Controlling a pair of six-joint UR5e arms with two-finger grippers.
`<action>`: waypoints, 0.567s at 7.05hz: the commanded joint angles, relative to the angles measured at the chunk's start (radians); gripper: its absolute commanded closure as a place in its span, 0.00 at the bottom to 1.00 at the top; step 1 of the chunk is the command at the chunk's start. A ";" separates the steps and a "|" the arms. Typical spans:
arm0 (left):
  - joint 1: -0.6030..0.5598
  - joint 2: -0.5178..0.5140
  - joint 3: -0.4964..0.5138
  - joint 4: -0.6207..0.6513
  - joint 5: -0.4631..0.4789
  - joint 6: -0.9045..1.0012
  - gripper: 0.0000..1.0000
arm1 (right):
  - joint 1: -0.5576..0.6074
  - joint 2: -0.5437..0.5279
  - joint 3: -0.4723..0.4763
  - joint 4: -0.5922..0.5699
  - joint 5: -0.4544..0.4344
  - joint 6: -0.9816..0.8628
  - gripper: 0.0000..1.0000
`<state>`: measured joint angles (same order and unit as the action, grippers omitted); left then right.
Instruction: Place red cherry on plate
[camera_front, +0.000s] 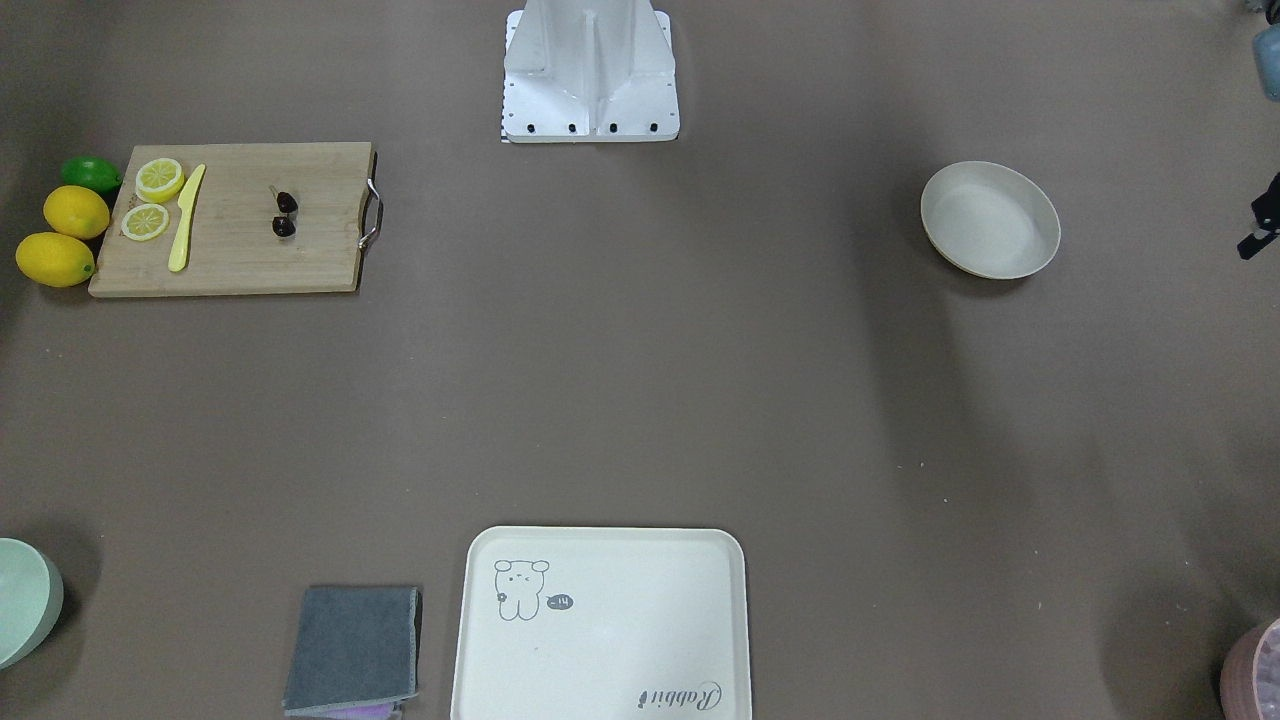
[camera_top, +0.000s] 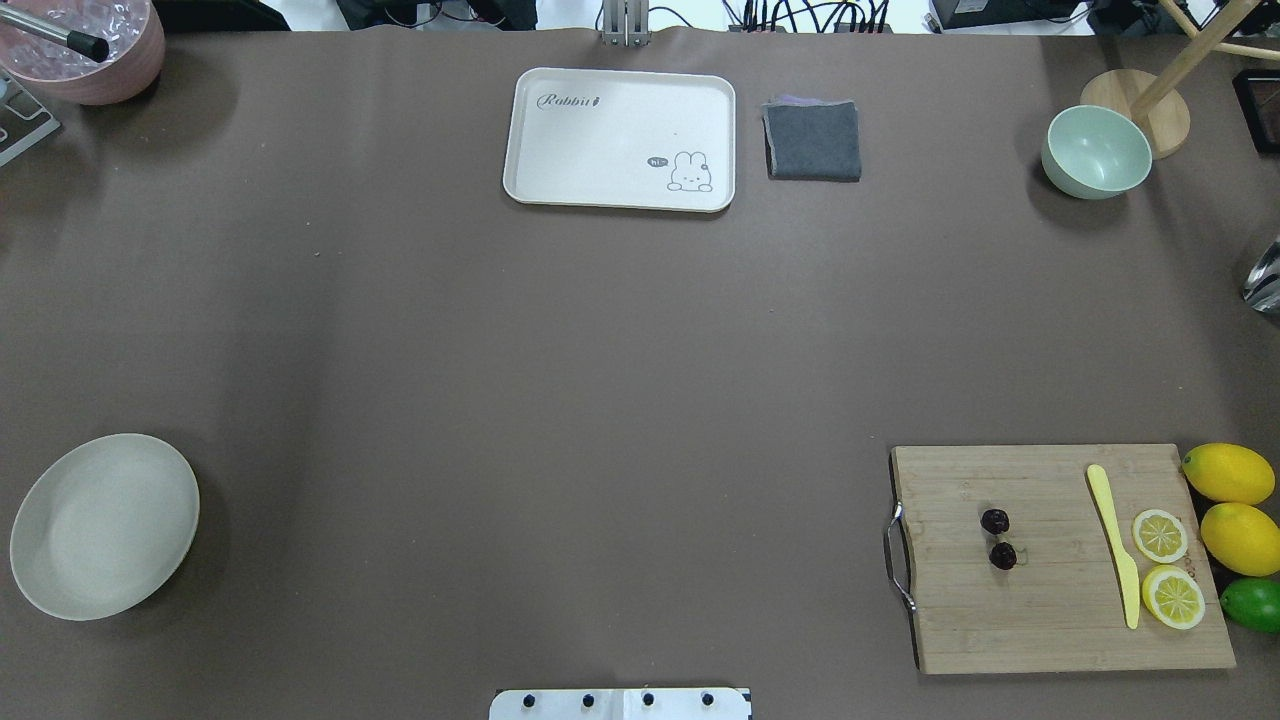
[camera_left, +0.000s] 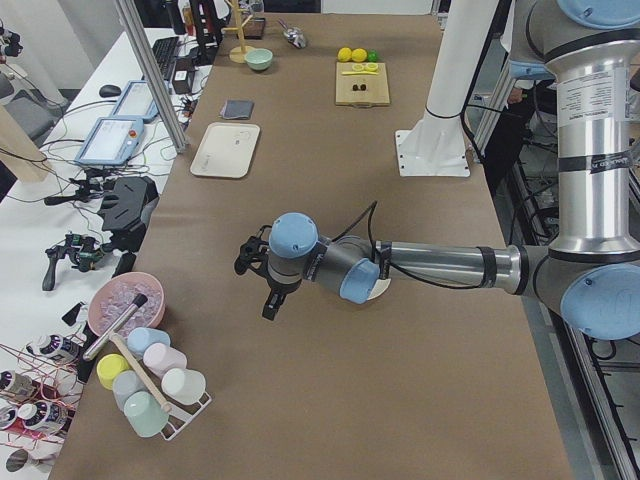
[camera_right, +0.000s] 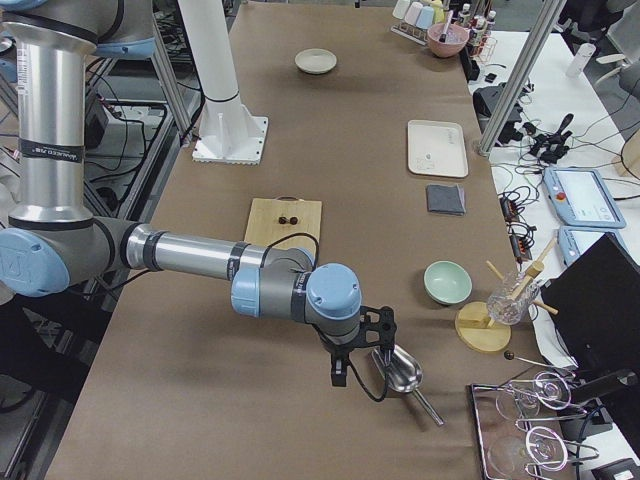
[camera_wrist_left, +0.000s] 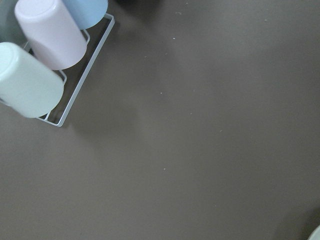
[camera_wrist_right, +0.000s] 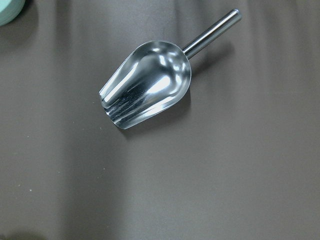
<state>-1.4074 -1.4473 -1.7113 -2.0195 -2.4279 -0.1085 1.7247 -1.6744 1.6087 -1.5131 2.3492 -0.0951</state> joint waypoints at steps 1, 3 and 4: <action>0.103 0.063 0.010 -0.174 -0.010 -0.074 0.02 | 0.012 -0.010 0.000 0.001 -0.001 -0.001 0.00; 0.251 0.120 0.068 -0.499 -0.010 -0.414 0.02 | 0.021 -0.040 0.036 0.001 0.001 0.000 0.00; 0.337 0.119 0.143 -0.660 0.001 -0.551 0.02 | 0.021 -0.041 0.036 0.001 0.001 0.000 0.00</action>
<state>-1.1764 -1.3397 -1.6427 -2.4728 -2.4364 -0.4773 1.7444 -1.7085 1.6374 -1.5125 2.3495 -0.0956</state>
